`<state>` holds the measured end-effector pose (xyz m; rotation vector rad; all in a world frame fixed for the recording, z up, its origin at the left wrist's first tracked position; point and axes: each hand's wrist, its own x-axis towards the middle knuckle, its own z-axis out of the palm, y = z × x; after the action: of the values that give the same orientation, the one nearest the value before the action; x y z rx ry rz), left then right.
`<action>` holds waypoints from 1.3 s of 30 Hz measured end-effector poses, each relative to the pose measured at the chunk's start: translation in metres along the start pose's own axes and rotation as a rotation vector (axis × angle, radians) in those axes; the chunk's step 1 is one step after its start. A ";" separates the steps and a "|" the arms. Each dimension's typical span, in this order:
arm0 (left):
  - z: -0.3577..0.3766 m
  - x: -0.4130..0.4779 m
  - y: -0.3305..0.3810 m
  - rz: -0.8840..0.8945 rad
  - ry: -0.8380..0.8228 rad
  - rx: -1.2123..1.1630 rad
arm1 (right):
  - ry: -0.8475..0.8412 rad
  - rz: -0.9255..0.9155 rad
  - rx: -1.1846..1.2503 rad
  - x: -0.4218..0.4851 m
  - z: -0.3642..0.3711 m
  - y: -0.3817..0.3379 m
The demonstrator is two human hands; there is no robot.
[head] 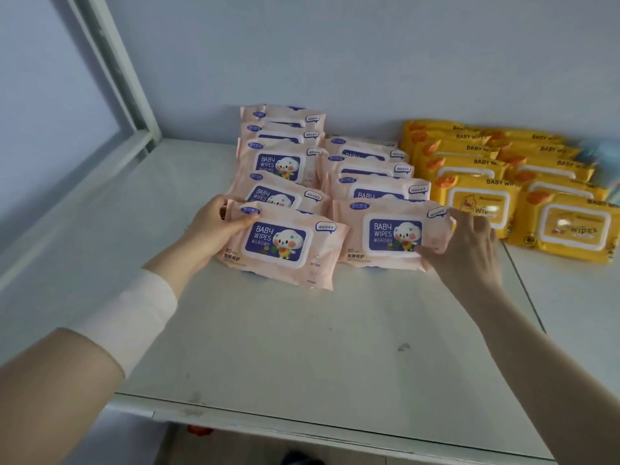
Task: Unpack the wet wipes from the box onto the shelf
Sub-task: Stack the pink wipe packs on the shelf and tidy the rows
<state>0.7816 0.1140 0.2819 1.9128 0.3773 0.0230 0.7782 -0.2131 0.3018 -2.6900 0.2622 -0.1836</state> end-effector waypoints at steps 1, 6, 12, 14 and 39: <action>0.000 0.000 -0.001 0.003 0.016 0.007 | 0.002 -0.025 -0.038 0.000 -0.001 0.000; -0.001 0.000 0.004 0.118 0.164 0.182 | 0.018 -0.206 -0.344 0.002 -0.006 -0.009; -0.019 0.007 0.032 0.383 0.094 0.985 | -0.015 -0.428 -0.768 -0.001 -0.008 -0.052; -0.028 0.011 0.039 0.480 0.074 1.232 | -0.015 -0.452 -0.873 -0.005 -0.009 -0.073; -0.037 0.128 0.056 0.468 -0.532 0.908 | -0.251 -0.259 -0.438 -0.059 0.045 -0.160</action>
<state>0.9097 0.1644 0.3263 2.7418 -0.5201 -0.4015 0.7527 -0.0399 0.3246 -3.1355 -0.1434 0.1554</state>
